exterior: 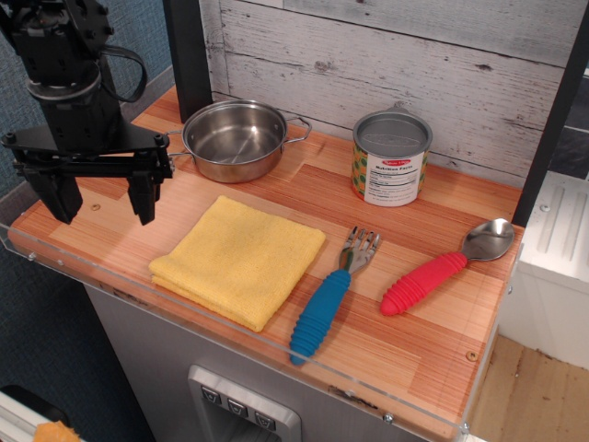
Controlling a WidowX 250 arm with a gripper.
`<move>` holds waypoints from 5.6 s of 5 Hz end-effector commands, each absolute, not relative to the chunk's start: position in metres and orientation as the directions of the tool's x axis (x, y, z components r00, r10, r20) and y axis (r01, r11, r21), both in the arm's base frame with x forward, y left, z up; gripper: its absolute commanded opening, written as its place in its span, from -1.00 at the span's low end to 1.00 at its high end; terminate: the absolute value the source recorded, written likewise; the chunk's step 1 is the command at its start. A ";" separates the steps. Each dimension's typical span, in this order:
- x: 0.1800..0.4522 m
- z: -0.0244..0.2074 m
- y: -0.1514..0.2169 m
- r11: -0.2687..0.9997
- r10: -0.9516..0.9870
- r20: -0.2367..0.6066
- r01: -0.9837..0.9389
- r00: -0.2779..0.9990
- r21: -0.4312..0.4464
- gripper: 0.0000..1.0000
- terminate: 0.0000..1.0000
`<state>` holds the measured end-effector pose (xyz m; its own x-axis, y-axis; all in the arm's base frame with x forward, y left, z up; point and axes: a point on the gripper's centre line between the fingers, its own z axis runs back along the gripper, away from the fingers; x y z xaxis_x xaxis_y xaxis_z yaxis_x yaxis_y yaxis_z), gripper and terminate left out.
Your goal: Move the pot put on the yellow cloth
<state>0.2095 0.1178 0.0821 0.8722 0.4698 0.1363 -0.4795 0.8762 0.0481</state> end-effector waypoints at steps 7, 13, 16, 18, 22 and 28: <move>0.315 0.074 0.140 0.138 0.977 0.183 -0.981 0.112 -0.136 1.00 -1.00; 0.335 0.025 0.144 0.157 0.979 0.149 -0.983 0.141 -0.100 -1.00 -1.00; 0.330 0.062 0.144 0.263 0.951 0.218 -0.947 0.221 -0.185 -1.00 -1.00; 0.308 0.071 0.124 0.425 0.897 0.201 -0.895 0.394 -0.140 -1.00 -1.00; 0.260 0.053 0.087 0.685 0.727 0.138 -0.722 0.673 -0.094 -1.00 -1.00; 0.247 0.036 0.092 0.714 0.698 0.119 -0.699 0.706 -0.043 1.00 -1.00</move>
